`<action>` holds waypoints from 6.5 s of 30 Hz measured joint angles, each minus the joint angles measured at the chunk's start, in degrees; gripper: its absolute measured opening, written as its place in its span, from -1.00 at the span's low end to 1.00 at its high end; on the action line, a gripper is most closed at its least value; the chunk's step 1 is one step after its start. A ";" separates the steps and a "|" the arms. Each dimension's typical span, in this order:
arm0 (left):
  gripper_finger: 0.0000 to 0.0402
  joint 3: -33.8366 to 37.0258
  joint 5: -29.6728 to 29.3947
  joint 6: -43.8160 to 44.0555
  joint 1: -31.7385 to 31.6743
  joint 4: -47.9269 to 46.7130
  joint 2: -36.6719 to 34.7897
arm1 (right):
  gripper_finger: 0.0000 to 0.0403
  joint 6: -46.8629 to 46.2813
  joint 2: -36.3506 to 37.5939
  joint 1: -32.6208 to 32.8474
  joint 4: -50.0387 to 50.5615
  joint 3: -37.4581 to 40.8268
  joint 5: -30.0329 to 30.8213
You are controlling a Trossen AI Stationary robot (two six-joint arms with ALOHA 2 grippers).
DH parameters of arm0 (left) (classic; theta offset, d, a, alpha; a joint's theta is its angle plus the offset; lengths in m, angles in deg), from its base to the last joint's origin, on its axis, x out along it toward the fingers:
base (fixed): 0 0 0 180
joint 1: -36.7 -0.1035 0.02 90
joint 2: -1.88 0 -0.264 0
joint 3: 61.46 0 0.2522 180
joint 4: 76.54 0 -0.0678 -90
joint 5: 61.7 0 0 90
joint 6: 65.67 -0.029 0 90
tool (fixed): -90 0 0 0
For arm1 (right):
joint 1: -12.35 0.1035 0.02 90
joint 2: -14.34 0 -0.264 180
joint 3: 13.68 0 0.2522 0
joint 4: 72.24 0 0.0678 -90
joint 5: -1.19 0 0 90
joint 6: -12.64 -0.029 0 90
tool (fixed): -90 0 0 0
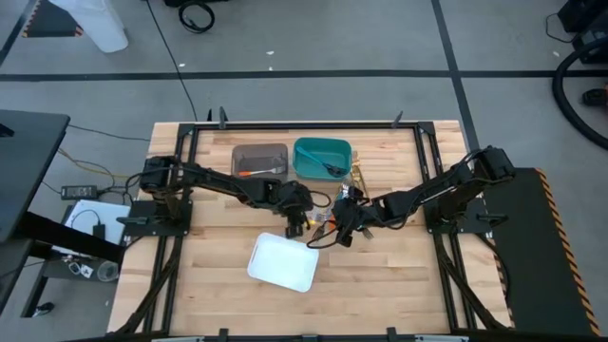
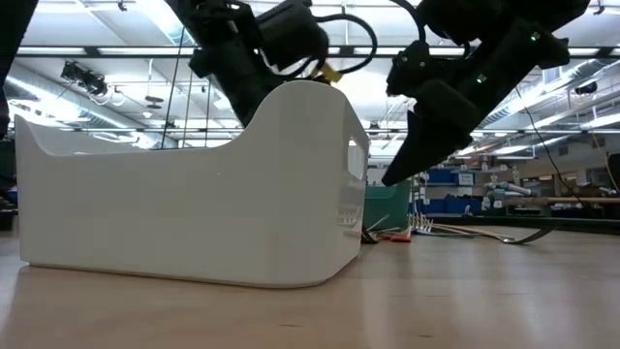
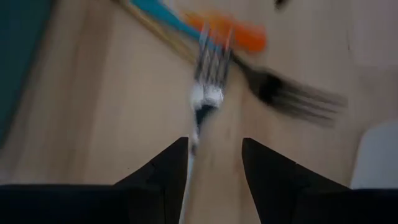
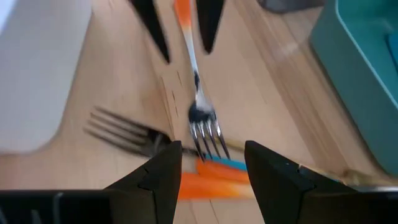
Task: Sort silverware by color (type)
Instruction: Put the orange fork into the black bin
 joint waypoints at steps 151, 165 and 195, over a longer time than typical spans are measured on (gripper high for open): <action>-0.94 -2.39 -11.08 -14.13 -2.44 -26.61 -8.95 | -0.07 2.88 0.19 0.70 -3.28 0.00 -0.29; -0.94 -2.41 -22.00 -13.15 -8.11 -31.64 -16.17 | -0.07 3.16 0.19 0.81 -6.21 0.00 0.83; -0.92 3.71 -22.29 -13.05 -21.72 -18.18 -16.15 | -0.07 3.58 0.19 2.16 -6.78 0.01 1.46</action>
